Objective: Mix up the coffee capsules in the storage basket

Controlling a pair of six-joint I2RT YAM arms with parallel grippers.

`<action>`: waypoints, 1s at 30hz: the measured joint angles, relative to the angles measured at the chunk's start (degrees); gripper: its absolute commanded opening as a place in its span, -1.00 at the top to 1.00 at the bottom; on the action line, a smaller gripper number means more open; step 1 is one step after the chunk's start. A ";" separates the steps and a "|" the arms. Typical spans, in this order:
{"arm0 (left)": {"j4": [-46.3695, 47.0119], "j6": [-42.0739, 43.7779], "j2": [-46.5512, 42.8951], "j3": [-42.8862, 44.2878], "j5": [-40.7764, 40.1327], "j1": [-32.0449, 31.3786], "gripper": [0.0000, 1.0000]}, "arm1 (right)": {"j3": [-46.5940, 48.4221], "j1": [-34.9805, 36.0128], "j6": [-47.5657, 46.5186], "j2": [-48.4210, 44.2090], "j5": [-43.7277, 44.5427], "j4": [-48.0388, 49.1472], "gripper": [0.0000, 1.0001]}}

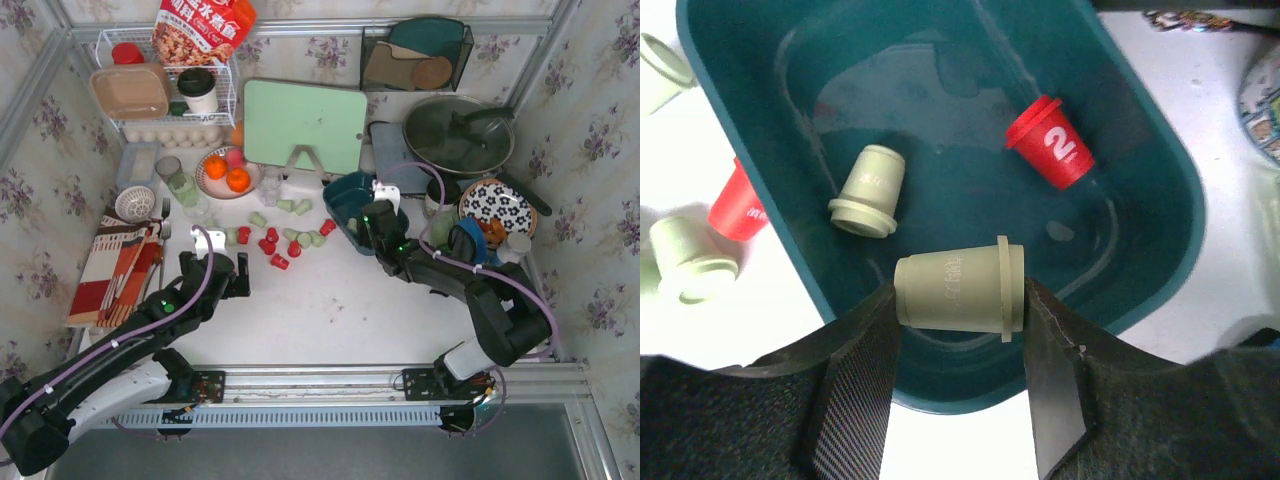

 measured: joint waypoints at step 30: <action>0.00 0.02 1.22 0.74 -0.09 0.02 -0.99 | 12.76 11.13 -18.82 8.24 -15.17 1.03 -0.33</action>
